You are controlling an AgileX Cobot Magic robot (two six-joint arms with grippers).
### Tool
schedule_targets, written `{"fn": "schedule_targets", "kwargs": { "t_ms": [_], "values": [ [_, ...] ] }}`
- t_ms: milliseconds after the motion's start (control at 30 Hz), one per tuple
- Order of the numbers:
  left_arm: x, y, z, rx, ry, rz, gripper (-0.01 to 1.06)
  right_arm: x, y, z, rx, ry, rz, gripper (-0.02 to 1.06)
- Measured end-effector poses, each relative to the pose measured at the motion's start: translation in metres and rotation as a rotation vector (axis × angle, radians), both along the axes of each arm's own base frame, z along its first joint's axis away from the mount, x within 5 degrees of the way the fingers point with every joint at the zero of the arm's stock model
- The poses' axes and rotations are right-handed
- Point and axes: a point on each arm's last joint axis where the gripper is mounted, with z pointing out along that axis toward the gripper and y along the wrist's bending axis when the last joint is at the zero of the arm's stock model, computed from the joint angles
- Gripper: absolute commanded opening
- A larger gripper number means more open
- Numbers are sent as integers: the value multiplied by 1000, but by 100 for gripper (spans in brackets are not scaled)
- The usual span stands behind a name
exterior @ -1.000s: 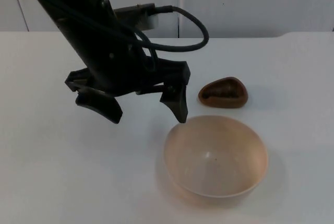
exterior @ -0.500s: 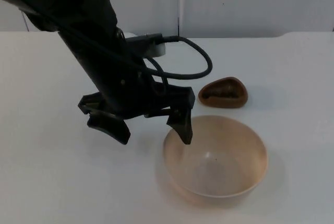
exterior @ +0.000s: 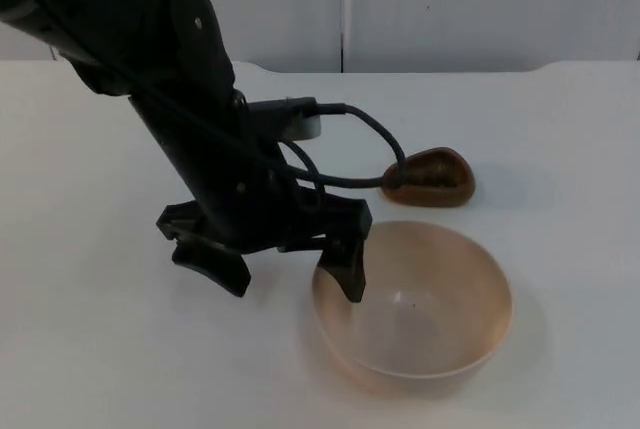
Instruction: Pick up the bowl with the left hand and pour the coffee beans from the cup into the bowl with the right hand.
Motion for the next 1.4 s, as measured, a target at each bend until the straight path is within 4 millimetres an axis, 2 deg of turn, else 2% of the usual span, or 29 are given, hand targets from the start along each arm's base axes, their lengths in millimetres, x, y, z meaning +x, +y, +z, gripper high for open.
{"fn": "schedule_targets", "kwargs": {
  "t_ms": [300,433,467,600,700,867,900,1167,1200,1333,1400],
  "values": [
    [0,-2,-1,-18,1,-9,104,0,0,0,0,0,0,105],
    [0,-2,-1,-19,1,-10,93,0,0,0,0,0,0,105],
    [0,-2,-1,-19,1,-10,93,0,0,0,0,0,0,105],
    [0,-2,-1,-20,1,-9,76,0,0,0,0,0,0,105],
    [0,-2,-1,-20,2,-8,71,0,0,0,0,0,0,105],
    [0,-2,-1,-21,2,-7,50,0,0,0,0,0,0,105],
    [0,-2,-1,-21,2,-7,50,0,0,0,0,0,0,105],
    [0,-3,0,-31,6,6,22,0,0,0,0,0,0,105],
    [0,-3,0,-33,6,8,22,0,0,0,0,0,0,105],
    [0,-3,0,-35,6,10,3,0,0,0,0,0,0,105],
    [0,-3,0,-36,2,11,0,0,0,0,0,0,0,105]
  ]
}}
